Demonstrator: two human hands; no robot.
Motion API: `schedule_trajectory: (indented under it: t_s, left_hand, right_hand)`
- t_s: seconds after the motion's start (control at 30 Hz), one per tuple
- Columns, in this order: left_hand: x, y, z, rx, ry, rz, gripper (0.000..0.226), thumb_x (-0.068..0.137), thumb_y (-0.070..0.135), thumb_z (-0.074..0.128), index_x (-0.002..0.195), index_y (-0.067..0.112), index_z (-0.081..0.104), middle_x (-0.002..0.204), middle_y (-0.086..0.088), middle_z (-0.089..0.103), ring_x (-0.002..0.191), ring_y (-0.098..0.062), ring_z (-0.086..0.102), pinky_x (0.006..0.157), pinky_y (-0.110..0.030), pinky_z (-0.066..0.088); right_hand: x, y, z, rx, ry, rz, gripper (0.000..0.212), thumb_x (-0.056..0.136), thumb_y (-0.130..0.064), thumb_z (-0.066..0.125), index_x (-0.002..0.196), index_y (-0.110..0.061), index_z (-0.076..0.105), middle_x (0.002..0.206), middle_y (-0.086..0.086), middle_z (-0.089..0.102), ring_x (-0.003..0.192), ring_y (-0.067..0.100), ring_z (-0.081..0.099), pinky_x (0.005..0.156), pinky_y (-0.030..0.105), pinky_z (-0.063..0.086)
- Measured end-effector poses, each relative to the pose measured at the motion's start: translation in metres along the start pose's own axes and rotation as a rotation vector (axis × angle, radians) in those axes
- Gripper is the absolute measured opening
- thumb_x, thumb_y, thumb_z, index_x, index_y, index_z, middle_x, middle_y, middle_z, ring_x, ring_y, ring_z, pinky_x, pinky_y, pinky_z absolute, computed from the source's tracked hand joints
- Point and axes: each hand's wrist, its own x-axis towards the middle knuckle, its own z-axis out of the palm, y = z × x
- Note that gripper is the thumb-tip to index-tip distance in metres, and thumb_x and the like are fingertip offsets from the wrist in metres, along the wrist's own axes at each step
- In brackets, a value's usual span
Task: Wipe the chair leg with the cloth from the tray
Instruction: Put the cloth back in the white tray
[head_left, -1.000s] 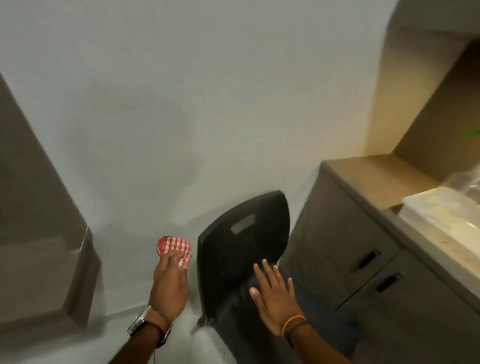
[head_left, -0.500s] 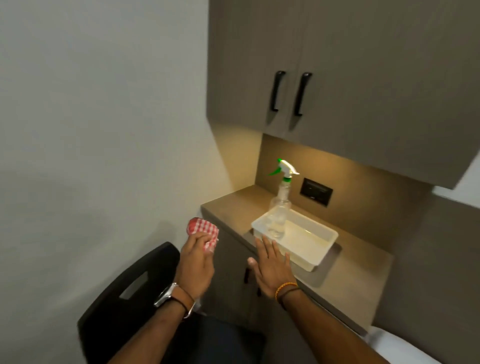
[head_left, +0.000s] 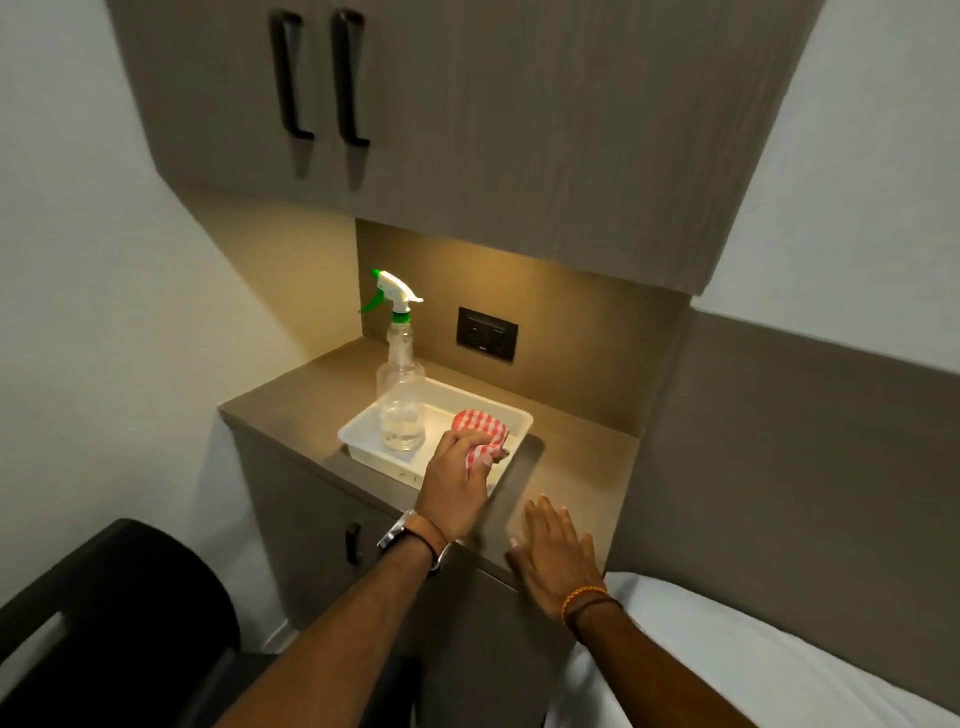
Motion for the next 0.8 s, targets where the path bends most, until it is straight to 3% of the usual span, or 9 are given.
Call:
schedule_trajectory:
  t_s: [0.1,0.23,0.33,0.4,0.47,0.53,0.6,0.67,0.8]
  left_hand:
    - [0.029,-0.015,0.022,-0.047,-0.043,-0.040,0.028,0.100,0.012,0.051,0.124,0.007,0.064,0.132,-0.014,0.058,0.125,-0.027,0.056,0.104,-0.031,0.046]
    - [0.075,-0.041,0.043,-0.133,-0.051,-0.104,0.029,0.098,0.004,0.050,0.123,0.000,0.063,0.127,-0.021,0.056,0.119,-0.037,0.058,0.103,-0.052,0.050]
    - [0.107,-0.061,0.058,-0.103,-0.073,-0.124,0.030,0.099,0.004,0.049,0.124,-0.003,0.064,0.130,-0.025,0.057,0.122,-0.035,0.056,0.111,-0.041,0.044]
    - [0.122,-0.074,0.064,-0.068,-0.126,-0.131,0.028,0.098,0.001,0.047,0.114,-0.008,0.068,0.122,-0.030,0.062,0.113,-0.035,0.059,0.106,-0.034,0.046]
    - [0.134,-0.090,0.071,0.040,-0.235,-0.128,0.029,0.096,0.004,0.046,0.099,-0.014,0.069,0.107,-0.035,0.064,0.105,-0.044,0.061,0.098,-0.049,0.049]
    - [0.140,-0.104,0.078,0.214,-0.352,-0.179,0.029,0.097,0.010,0.049,0.112,-0.010,0.064,0.125,-0.034,0.056,0.115,-0.050,0.056,0.102,-0.052,0.044]
    - [0.142,-0.116,0.085,0.437,-0.482,-0.256,0.043,0.097,0.019,0.052,0.139,0.006,0.048,0.151,-0.019,0.037,0.127,-0.050,0.049,0.111,-0.053,0.038]
    - [0.145,-0.122,0.089,0.579,-0.578,-0.242,0.058,0.094,0.026,0.054,0.148,0.017,0.036,0.160,-0.008,0.028,0.137,-0.048,0.039,0.117,-0.059,0.028]
    - [0.154,-0.129,0.091,0.735,-0.751,-0.222,0.070,0.096,0.041,0.047,0.157,0.031,0.016,0.171,0.005,0.003,0.155,-0.044,-0.007,0.118,-0.070,-0.001]
  right_hand:
    - [0.013,0.014,0.023,0.029,-0.011,-0.012,0.070,0.104,-0.059,0.022,0.164,-0.027,0.006,0.175,0.003,0.005,0.160,0.029,0.007,0.125,0.057,0.008]
    - [0.037,0.029,0.043,0.000,0.050,-0.060,0.071,0.101,-0.061,0.013,0.163,-0.027,0.011,0.174,0.001,0.011,0.160,0.023,0.007,0.126,0.049,-0.001]
    - [0.054,0.036,0.053,-0.013,0.091,-0.077,0.073,0.099,-0.065,0.004,0.162,-0.029,0.009,0.174,-0.002,0.010,0.160,0.021,0.005,0.123,0.047,-0.005]
    - [0.062,0.038,0.057,-0.013,0.105,-0.087,0.074,0.098,-0.068,0.001,0.162,-0.031,0.008,0.173,-0.004,0.010,0.160,0.020,0.005,0.122,0.048,-0.007]
    - [0.070,0.040,0.062,-0.003,0.115,-0.093,0.078,0.095,-0.071,-0.005,0.162,-0.032,0.008,0.173,-0.005,0.011,0.160,0.019,0.004,0.121,0.049,-0.009]
    - [0.075,0.042,0.063,-0.005,0.119,-0.092,0.081,0.093,-0.073,-0.008,0.161,-0.033,0.009,0.173,-0.006,0.009,0.160,0.019,0.003,0.121,0.049,-0.012]
    - [0.080,0.043,0.064,-0.013,0.117,-0.079,0.083,0.092,-0.075,-0.009,0.161,-0.033,0.010,0.173,-0.007,0.007,0.160,0.019,0.002,0.121,0.050,-0.013]
    - [0.082,0.041,0.064,-0.028,0.120,-0.074,0.084,0.091,-0.076,-0.009,0.161,-0.033,0.012,0.173,-0.006,0.008,0.160,0.021,0.004,0.121,0.052,-0.011]
    - [0.083,0.041,0.060,-0.051,0.114,-0.075,0.086,0.091,-0.078,-0.006,0.161,-0.033,0.014,0.173,-0.005,0.011,0.160,0.024,0.007,0.121,0.054,-0.008]
